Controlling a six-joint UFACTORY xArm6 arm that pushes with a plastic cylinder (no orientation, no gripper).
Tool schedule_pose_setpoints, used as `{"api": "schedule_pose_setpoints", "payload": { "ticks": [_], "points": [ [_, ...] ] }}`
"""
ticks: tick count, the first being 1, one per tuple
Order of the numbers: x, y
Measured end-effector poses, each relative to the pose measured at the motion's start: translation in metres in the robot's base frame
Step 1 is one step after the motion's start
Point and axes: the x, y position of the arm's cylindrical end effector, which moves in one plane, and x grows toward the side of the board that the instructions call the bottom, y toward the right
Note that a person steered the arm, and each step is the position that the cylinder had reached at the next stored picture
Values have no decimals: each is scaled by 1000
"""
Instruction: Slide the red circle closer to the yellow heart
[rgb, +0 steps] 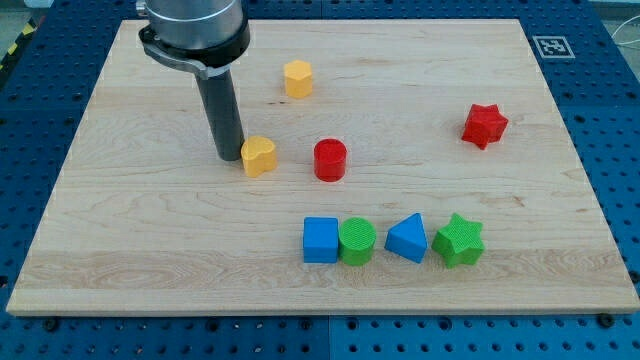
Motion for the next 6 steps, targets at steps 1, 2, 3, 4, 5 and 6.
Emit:
{"api": "schedule_pose_setpoints", "payload": {
  "ticks": [1,2,3,4,5,6],
  "points": [
    [0,0],
    [0,0],
    [-25,5],
    [-54,21],
    [-55,59],
    [-51,91]
  ]
}}
